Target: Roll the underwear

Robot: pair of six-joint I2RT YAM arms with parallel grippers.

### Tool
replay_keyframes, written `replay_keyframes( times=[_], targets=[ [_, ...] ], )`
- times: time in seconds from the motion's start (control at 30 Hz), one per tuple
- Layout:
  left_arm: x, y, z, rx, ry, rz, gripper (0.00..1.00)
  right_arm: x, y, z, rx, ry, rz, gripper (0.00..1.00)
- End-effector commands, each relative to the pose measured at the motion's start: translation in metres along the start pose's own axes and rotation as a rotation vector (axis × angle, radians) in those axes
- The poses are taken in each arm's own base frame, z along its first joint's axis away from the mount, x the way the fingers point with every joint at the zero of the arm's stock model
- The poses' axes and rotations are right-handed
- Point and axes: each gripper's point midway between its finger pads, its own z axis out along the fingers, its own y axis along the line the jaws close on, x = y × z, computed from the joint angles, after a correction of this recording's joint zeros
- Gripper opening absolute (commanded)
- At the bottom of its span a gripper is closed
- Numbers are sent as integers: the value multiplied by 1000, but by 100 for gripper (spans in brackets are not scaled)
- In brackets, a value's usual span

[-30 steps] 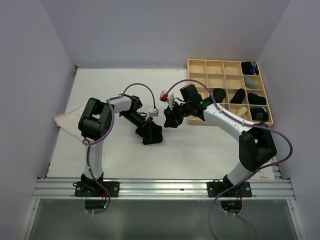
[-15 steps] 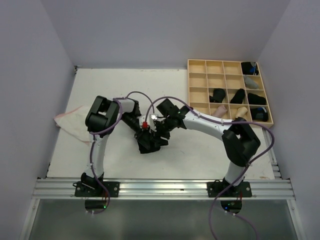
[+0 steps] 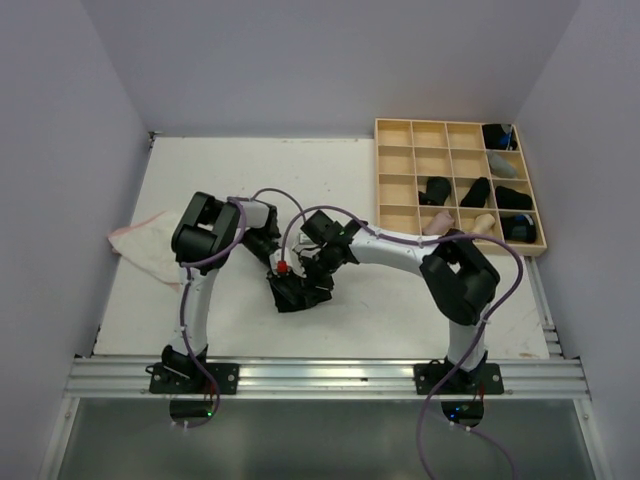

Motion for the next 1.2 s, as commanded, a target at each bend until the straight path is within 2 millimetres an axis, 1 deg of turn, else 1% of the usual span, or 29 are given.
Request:
replay_keyframes(
  times=[0.0, 0.07, 0.13, 0.2, 0.23, 0.27, 0.3, 0.37, 0.4, 0.43, 0.47, 0.5, 0.53, 0.57, 0.6, 0.67, 0.7, 0.77, 0.8, 0.83, 0.87, 0.93, 0.97, 1.0, 1.03, 1.07, 1.1, 1.13, 1.17],
  targets=[
    [31, 86, -8, -256, 211, 205, 7, -7, -7, 11, -12, -45, -26, 52],
    [26, 85, -9, -267, 192, 216, 8, -3, -8, 16, -14, -35, -20, 49],
    [18, 84, -13, -286, 164, 234, 11, 8, -7, 25, -44, -2, 1, 46],
    [11, 83, -15, -292, 143, 248, 12, 15, -2, 28, -75, 17, 21, 30],
    [9, 82, -15, -293, 135, 255, 15, 13, 1, 28, -85, 9, 24, 22],
    [6, 81, -16, -296, 129, 262, 18, 13, 3, 28, -84, 1, 28, 7],
    [2, 79, -18, -301, 114, 282, 20, 9, 3, 23, -76, -10, 21, 1],
    [-7, 73, -20, -304, 74, 315, 24, 10, 10, 19, -90, -2, 40, 0],
    [-17, 65, -28, -331, 30, 360, 27, 12, 13, 17, -98, 8, 44, 0],
    [-27, 58, -33, -340, -18, 389, 42, 15, 16, 16, -108, 20, 53, 0],
    [-36, 52, -41, -359, -65, 418, 47, 23, 23, 14, -128, 51, 84, 0],
    [-51, 38, -61, -412, -147, 470, 50, 26, 25, 13, -139, 65, 103, 0],
    [-61, 28, -72, -428, -202, 499, 55, 32, 27, 12, -152, 80, 139, 0],
    [-68, 21, -84, -459, -247, 524, 56, 36, 31, 9, -171, 101, 177, 0],
    [-81, 6, -112, -531, -337, 567, 57, 40, 30, 6, -174, 112, 211, 0],
    [-89, -6, -140, -630, -411, 608, 60, 46, 34, 4, -196, 138, 273, 0],
    [-91, -18, -162, -707, -484, 645, 61, 48, 32, 3, -196, 141, 297, 0],
    [-86, -19, -183, -810, -531, 653, 63, 48, 30, 2, -204, 153, 348, 0],
    [-83, -31, -200, -869, -568, 665, 63, 47, 31, 3, -219, 155, 369, 0],
    [-79, -33, -210, -923, -579, 662, 64, 46, 31, 4, -229, 162, 394, 0],
    [-73, -44, -221, -980, -606, 688, 65, 45, 30, 7, -256, 177, 434, 0],
    [-65, -54, -232, -1081, -608, 717, 66, 43, 27, 10, -279, 192, 471, 0],
    [-62, -61, -233, -1114, -606, 752, 68, 36, 24, 8, -294, 199, 490, 0],
    [-55, -76, -233, -1160, -607, 807, 73, 43, 23, 15, -317, 224, 541, 0],
    [-51, -81, -235, -1198, -608, 820, 77, 36, 20, 15, -336, 221, 566, 0],
    [-44, -92, -232, -1218, -613, 850, 87, 35, 19, 17, -349, 225, 589, 0],
    [-40, -95, -228, -1218, -613, 862, 100, 44, 17, 27, -376, 243, 640, 0],
    [-37, -98, -223, -1210, -623, 861, 100, 42, 15, 29, -386, 240, 686, 0],
    [-32, -94, -219, -1211, -640, 832, 100, 34, 12, 28, -413, 222, 710, 0]
  ],
)
